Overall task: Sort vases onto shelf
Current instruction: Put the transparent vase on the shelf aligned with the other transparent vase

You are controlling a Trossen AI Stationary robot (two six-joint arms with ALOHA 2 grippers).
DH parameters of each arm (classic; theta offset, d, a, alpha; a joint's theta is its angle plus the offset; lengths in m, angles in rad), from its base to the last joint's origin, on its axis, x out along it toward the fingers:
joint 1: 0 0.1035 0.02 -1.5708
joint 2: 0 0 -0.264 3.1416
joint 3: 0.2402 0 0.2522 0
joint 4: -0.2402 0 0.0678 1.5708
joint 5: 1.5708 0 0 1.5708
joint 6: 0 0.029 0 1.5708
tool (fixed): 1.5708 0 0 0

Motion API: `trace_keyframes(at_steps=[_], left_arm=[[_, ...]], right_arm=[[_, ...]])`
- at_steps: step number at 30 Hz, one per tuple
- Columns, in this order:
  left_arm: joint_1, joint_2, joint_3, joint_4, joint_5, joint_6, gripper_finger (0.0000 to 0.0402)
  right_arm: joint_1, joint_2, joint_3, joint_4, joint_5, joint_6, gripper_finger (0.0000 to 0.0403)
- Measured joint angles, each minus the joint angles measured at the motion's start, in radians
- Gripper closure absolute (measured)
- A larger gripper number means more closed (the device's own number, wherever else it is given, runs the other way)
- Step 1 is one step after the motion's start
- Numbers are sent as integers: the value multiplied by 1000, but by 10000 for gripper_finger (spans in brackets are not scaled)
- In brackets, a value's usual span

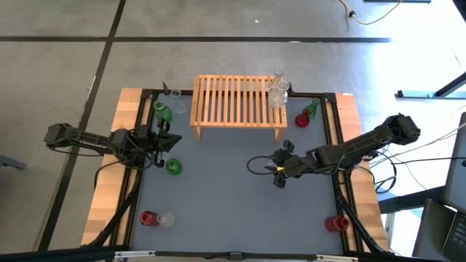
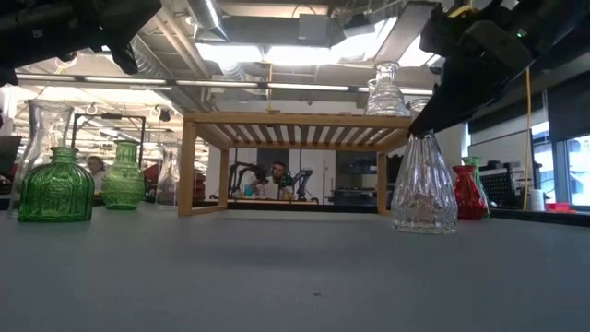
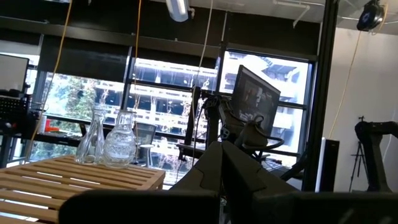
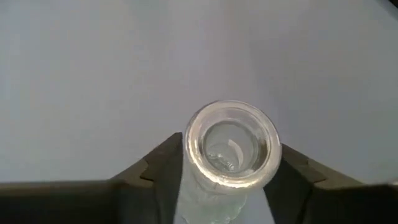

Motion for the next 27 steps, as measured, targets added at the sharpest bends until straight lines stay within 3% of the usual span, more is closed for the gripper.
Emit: trace_keyframes(at_steps=[9,18,27], left_arm=[[0,0,0,0,0,0,399],[0,0,0,0,0,0,399],[0,0,0,0,-3,0,399]], right_arm=[[0,-4,0,5,0,-17,333],[0,-74,39,-14,1,-65,315],[-9,-127,255,-282,8,-164,325]])
